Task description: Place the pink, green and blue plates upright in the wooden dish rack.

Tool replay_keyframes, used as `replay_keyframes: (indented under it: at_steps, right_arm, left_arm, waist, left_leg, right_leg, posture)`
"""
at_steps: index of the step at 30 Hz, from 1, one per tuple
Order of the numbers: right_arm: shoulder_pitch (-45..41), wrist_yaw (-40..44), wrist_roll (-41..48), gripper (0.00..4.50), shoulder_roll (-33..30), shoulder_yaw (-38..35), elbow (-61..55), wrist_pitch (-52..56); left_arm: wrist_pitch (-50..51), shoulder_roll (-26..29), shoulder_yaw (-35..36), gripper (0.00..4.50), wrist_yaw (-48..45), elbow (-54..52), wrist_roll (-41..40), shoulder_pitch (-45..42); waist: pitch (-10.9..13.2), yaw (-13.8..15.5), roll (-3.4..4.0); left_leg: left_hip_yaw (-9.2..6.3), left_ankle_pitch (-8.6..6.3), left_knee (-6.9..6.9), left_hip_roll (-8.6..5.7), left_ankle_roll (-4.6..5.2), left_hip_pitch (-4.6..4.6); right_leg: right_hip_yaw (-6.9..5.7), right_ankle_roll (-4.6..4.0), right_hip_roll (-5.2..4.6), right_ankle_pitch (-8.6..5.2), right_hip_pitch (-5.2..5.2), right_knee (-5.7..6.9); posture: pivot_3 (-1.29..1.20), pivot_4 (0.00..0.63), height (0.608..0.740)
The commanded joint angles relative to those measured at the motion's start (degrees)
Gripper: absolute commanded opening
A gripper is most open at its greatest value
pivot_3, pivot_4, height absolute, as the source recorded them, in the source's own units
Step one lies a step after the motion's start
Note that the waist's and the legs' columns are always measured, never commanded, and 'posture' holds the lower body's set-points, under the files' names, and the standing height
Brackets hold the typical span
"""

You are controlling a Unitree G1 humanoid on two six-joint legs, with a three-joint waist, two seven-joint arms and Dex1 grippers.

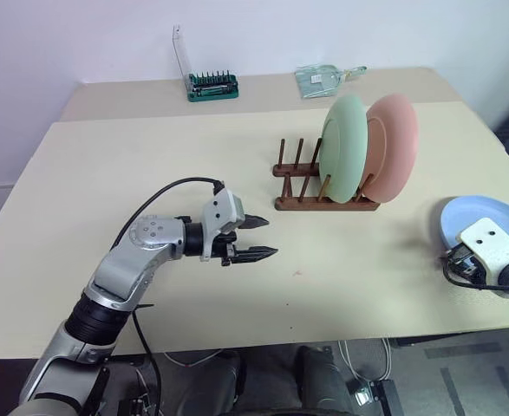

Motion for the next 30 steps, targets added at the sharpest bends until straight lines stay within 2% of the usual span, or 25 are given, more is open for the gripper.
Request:
replay_keyframes:
  at_steps: [1,2,3,8,12,17,21,23,25,29,30]
  right_arm:
    - [-1.12,-1.08,-1.72,0.65,0.31,-0.81,0.38,-0.29]
    - [-1.41,-0.98,-1.74,0.22,0.38,-0.91,0.11,-0.04]
    - [-1.57,-0.93,-1.76,0.10,0.44,-0.99,-0.09,0.16]
    - [-3.81,-2.45,-3.40,0.10,-0.07,-2.32,-2.25,0.43]
    - [-15.51,-7.63,-4.79,0.10,-2.41,-6.17,-2.65,-1.88]
    - [-39.14,-8.53,0.23,0.10,-1.43,-4.19,-4.93,-5.39]
    - [-53.92,-3.61,20.18,0.10,8.62,-0.89,-15.46,7.05]
    - [-57.49,-5.34,31.16,0.10,15.10,-1.41,-19.52,14.52]
    - [-59.83,-10.67,45.66,0.10,23.13,-2.33,-21.75,22.34]
    - [-62.03,-23.78,60.43,0.10,34.16,-1.44,-21.50,27.65]
    - [-62.47,-29.51,63.49,0.10,37.05,-1.91,-19.14,28.59]
  left_arm:
    - [-0.95,0.42,0.98,3.04,0.36,-1.87,0.50,0.23]
    - [-0.98,0.47,0.98,3.04,0.45,-2.06,0.53,0.48]
    - [-0.99,0.50,0.99,3.04,0.50,-2.18,0.54,0.63]
    - [-0.93,0.38,1.31,3.04,1.14,-1.91,0.68,0.56]
    - [-1.41,0.42,2.47,3.04,2.07,-0.91,0.97,0.31]
    - [-2.92,0.81,4.17,3.04,2.85,1.67,1.81,-0.21]
    - [-5.10,0.93,6.49,3.04,4.71,4.65,3.03,-0.55]
    - [-5.96,1.52,7.77,3.04,5.24,6.03,3.50,-0.29]
    - [-6.74,2.51,9.08,3.04,5.34,7.42,3.93,0.16]
    - [-8.35,4.02,9.51,3.04,4.90,8.49,5.16,1.06]
    - [-8.37,4.12,9.66,3.04,4.85,8.29,5.11,1.25]
  waist:
    - [0.00,-0.07,0.01]
    - [0.00,-0.10,0.01]
    - [0.00,-0.16,0.01]
    - [0.00,-0.15,0.03]
    - [0.04,-0.60,0.30]
    - [0.08,-1.50,0.46]
    - [0.10,-1.69,0.17]
    - [0.10,-1.88,0.15]
    - [0.10,-1.78,0.13]
    - [0.12,-1.59,0.14]
    - [0.12,-1.55,0.15]
  left_leg:
    - [0.00,0.00,0.00,0.00,0.00,0.00]
    - [0.01,0.00,0.00,0.00,0.00,0.00]
    - [0.01,0.00,0.00,0.00,0.00,0.00]
    - [0.00,0.00,-0.01,0.02,0.00,0.01]
    - [0.15,0.00,0.00,0.01,0.00,-0.03]
    - [0.16,0.01,-0.06,0.05,-0.01,-0.16]
    - [0.06,-0.03,-0.14,0.12,0.02,-0.18]
    - [0.08,-0.04,-0.10,0.11,0.04,-0.18]
    - [0.05,-0.04,-0.06,0.11,0.05,-0.20]
    - [-0.09,-0.04,-0.04,0.06,0.04,-0.27]
    - [-0.07,-0.04,-0.05,0.04,0.04,-0.27]
  right_leg:
    - [0.00,0.00,0.00,0.00,0.00,0.00]
    - [0.00,0.00,0.00,0.00,-0.01,0.00]
    - [0.00,0.00,0.00,0.00,-0.01,0.00]
    - [0.00,0.00,0.02,0.00,-0.02,0.01]
    - [0.11,0.08,0.00,0.06,-0.12,0.02]
    - [0.10,0.08,0.02,0.06,-0.32,0.03]
    - [-0.04,0.07,0.03,0.05,-0.30,-0.07]
    - [-0.03,0.06,0.01,0.06,-0.30,-0.08]
    - [-0.03,0.06,0.01,0.07,-0.31,-0.06]
    - [-0.10,0.01,0.00,0.09,-0.37,0.00]
    - [-0.09,0.00,-0.01,0.10,-0.37,0.02]
  posture:
    - [0.00,0.150,0.740]
    - [0.00,0.150,0.740]
    - [0.00,0.150,0.740]
    - [0.00,0.150,0.740]
    - [0.00,0.150,0.740]
    - [0.00,0.150,0.740]
    - [0.00,0.150,0.740]
    - [0.00,0.150,0.740]
    - [0.00,0.150,0.740]
    - [0.00,0.150,0.740]
    - [0.00,0.150,0.740]
